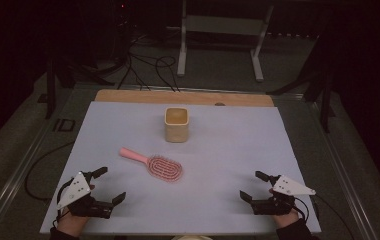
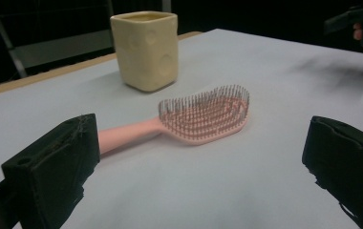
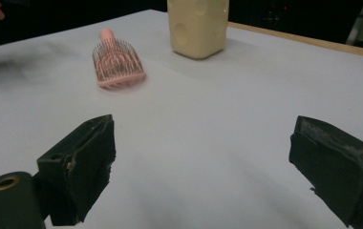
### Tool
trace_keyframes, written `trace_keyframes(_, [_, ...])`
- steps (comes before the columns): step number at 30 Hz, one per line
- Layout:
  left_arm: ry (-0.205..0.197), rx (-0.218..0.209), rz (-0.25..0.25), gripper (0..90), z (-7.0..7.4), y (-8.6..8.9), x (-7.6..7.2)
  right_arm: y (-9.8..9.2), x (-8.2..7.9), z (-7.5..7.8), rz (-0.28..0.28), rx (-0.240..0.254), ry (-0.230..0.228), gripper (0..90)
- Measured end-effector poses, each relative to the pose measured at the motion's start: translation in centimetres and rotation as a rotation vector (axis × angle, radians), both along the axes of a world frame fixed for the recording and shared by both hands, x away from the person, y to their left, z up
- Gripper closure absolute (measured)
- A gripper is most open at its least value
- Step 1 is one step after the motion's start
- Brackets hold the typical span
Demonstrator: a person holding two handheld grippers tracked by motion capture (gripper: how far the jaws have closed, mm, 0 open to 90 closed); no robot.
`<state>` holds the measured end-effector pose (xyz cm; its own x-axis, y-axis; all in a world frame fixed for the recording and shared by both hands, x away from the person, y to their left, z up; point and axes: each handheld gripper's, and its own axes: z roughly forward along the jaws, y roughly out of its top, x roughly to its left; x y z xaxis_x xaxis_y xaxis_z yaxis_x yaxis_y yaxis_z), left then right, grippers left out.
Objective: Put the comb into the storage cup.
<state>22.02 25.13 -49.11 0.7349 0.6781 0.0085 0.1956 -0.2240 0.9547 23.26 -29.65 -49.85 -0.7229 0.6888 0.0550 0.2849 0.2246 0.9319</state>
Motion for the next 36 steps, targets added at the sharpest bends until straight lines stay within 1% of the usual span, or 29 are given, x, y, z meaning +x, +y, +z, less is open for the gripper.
trace_keyframes(3, [0.000, 0.000, 0.006, 0.1, 0.0, 0.0, 0.0, 0.0, 0.0, -0.3, -0.001, 0.000, -0.007, 8.5])
trace_keyframes(4, [-0.008, 0.014, 0.008, 0.1, 0.0, -0.1, 0.0, 0.1, -0.1, -0.5, 0.001, -0.014, -0.003, 8.5])
trace_keyframes(5, [-0.008, 0.014, 0.008, 0.1, 0.0, -0.1, 0.0, 0.1, -0.1, -0.5, 0.001, -0.014, -0.003, 8.5])
trace_keyframes(6, [-0.005, 0.017, 0.007, 0.1, -0.1, -0.2, 0.0, 0.1, -0.1, -0.5, 0.000, -0.011, -0.013, 8.6])
trace_keyframes(9, [-0.005, 0.022, 0.006, 0.1, -0.1, -0.2, 0.0, 0.1, -0.1, -0.4, 0.000, -0.006, -0.016, 8.6])
trace_keyframes(10, [-0.006, 0.029, 0.012, 0.1, -0.1, -0.3, 0.0, 0.2, -0.1, -0.5, 0.005, -0.015, -0.018, 8.6])
trace_keyframes(13, [-0.002, 0.036, 0.013, 0.1, -0.1, -0.3, 0.0, 0.3, -0.2, -0.4, 0.019, -0.003, -0.016, 8.6])
trace_keyframes(15, [0.005, 0.038, 0.005, 0.1, -0.1, -0.4, -0.1, 0.4, -0.3, -0.4, 0.026, -0.007, -0.030, 8.6])
trace_keyframes(16, [0.007, 0.038, 0.002, 0.1, -0.1, -0.4, -0.2, 0.5, -0.4, -0.3, 0.030, -0.002, -0.035, 8.6])
trace_keyframes(18, [0.000, 0.043, -0.005, 0.1, 0.0, -0.5, -0.3, 0.8, -0.5, -0.2, 0.032, -0.010, -0.044, 8.6])
trace_keyframes(20, [0.000, 0.043, -0.005, 0.1, 0.0, -0.5, -0.4, 0.8, -0.5, -0.1, 0.032, -0.011, -0.048, 8.6])
trace_keyframes(21, [-0.007, 0.039, -0.007, 0.1, 0.1, -0.4, -0.5, 1.1, -0.6, -0.1, 0.039, -0.017, -0.047, 8.6])
trace_keyframes(26, [-0.006, 0.025, -0.016, 0.1, 0.3, -0.4, -0.6, 1.2, -0.7, 0.0, 0.039, -0.018, -0.049, 8.6])
trace_keyframes(30, [-0.004, 0.022, -0.028, 0.1, 0.6, -0.5, -0.7, 1.3, -0.6, 0.1, 0.040, -0.005, -0.051, 8.6])
trace_keyframes(31, [-0.001, 0.020, -0.034, 0.1, 0.7, -0.5, -0.7, 1.3, -0.6, 0.2, 0.043, 0.009, -0.051, 8.6])
trace_keyframes(33, [-0.002, 0.021, -0.037, 0.1, 0.8, -0.6, -0.8, 1.3, -0.6, 0.2, 0.046, 0.016, -0.054, 8.6])
trace_keyframes(36, [-0.001, 0.014, -0.041, 0.1, 1.0, -0.6, -0.8, 1.2, -0.6, 0.2, 0.043, 0.015, -0.057, 8.6])
